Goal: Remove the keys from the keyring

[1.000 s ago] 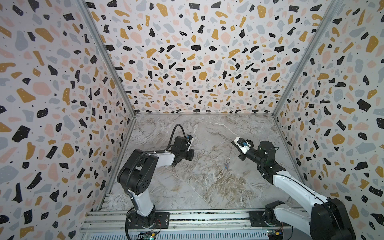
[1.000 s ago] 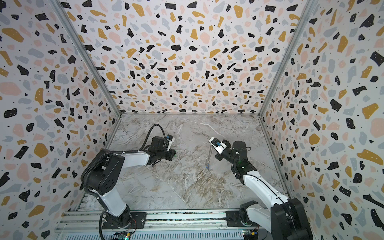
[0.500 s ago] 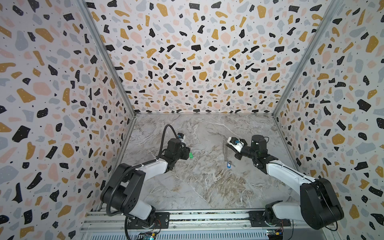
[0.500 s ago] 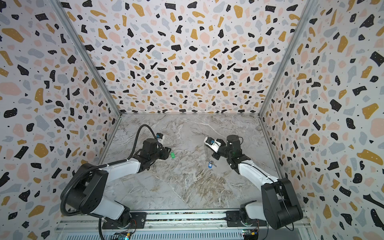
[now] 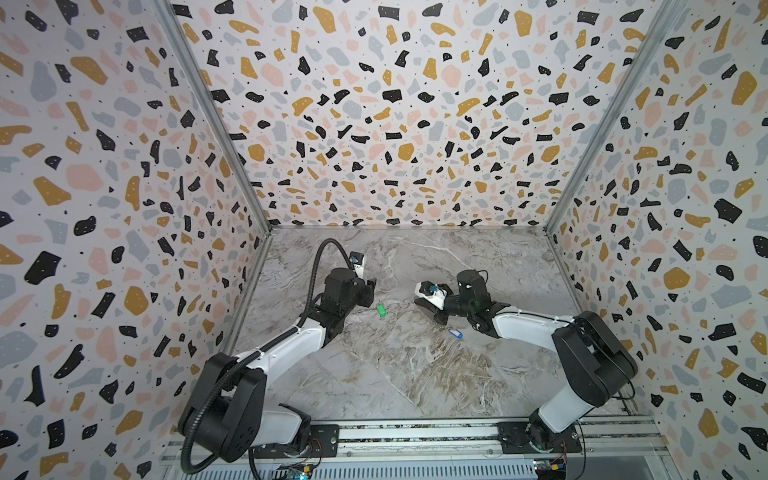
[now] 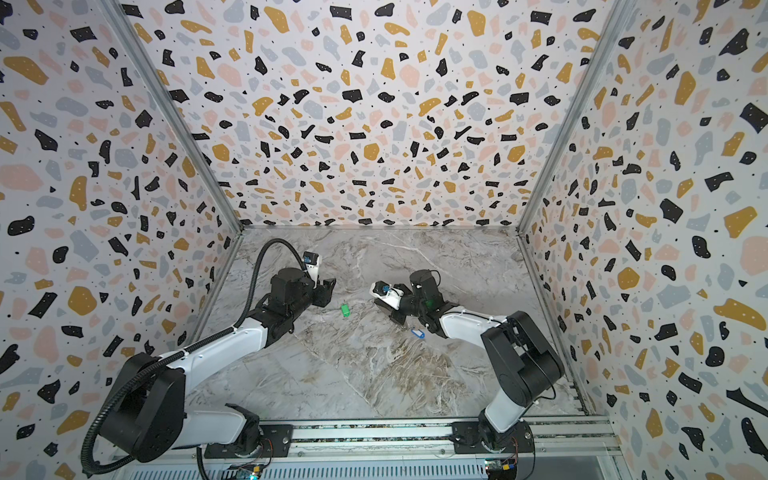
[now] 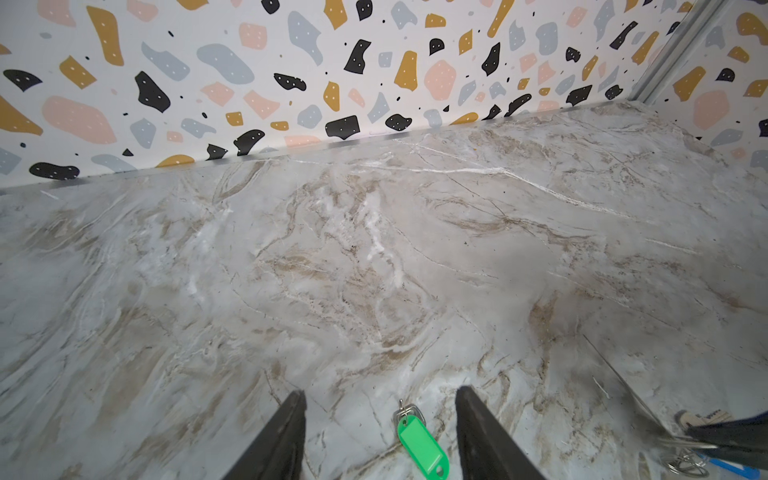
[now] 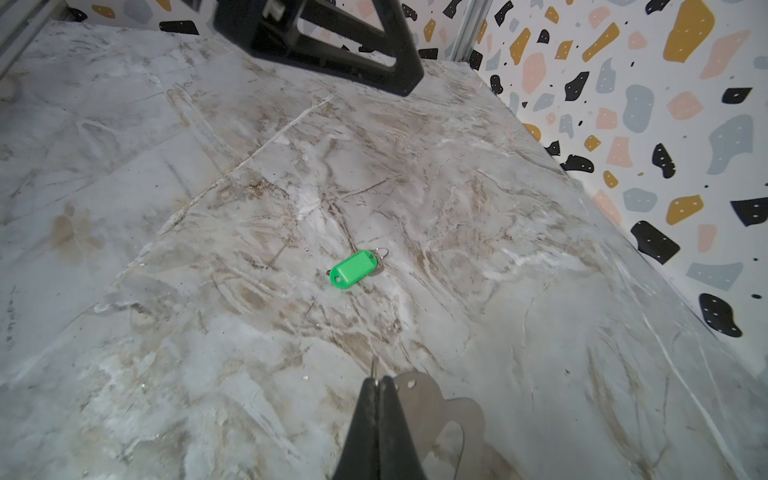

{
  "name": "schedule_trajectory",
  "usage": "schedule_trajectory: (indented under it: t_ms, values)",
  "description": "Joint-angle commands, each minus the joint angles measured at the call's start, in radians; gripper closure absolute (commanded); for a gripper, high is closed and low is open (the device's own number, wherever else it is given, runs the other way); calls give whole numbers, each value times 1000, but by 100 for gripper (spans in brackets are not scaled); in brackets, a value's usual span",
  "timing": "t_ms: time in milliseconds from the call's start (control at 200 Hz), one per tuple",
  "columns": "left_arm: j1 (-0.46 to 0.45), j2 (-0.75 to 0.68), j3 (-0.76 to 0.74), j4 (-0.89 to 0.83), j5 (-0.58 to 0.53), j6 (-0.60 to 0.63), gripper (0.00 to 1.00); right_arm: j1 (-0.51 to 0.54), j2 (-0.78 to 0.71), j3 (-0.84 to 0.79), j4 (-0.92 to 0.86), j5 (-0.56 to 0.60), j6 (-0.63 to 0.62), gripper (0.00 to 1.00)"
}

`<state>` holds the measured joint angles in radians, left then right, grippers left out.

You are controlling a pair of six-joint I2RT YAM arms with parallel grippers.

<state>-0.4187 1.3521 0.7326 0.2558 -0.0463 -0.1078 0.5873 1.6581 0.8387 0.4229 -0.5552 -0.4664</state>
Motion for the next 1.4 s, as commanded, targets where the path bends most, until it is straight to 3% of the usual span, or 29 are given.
schedule_trajectory:
  t_ms: [0, 240, 456, 591, 876, 1096, 1226, 1392]
  values:
    - [6, -16, 28, 2, 14, 42, 41, 28, 45, 66, 17, 21, 54, 100]
    - [8, -7, 45, -24, 85, 86, 42, 45, 179, 158, 62, 81, 161, 93]
    - [6, 19, 91, -20, 113, 118, 42, 32, 196, 220, 33, 105, 224, 66]
    - [7, 73, 162, -36, 172, 132, 42, -21, 110, 185, 24, 90, 237, 60]
    - [-19, 132, 244, -79, 341, 208, 44, -128, -116, 70, -206, 43, 199, 58]
    - [-129, 128, 274, -209, 318, 315, 47, -135, -212, -34, -309, 39, 214, 60]
    - [-180, 101, 226, -191, 327, 380, 48, -134, -229, -82, -334, 54, 248, 62]
    - [-201, 113, 212, -197, 385, 584, 54, -133, -249, -123, -359, 117, 296, 62]
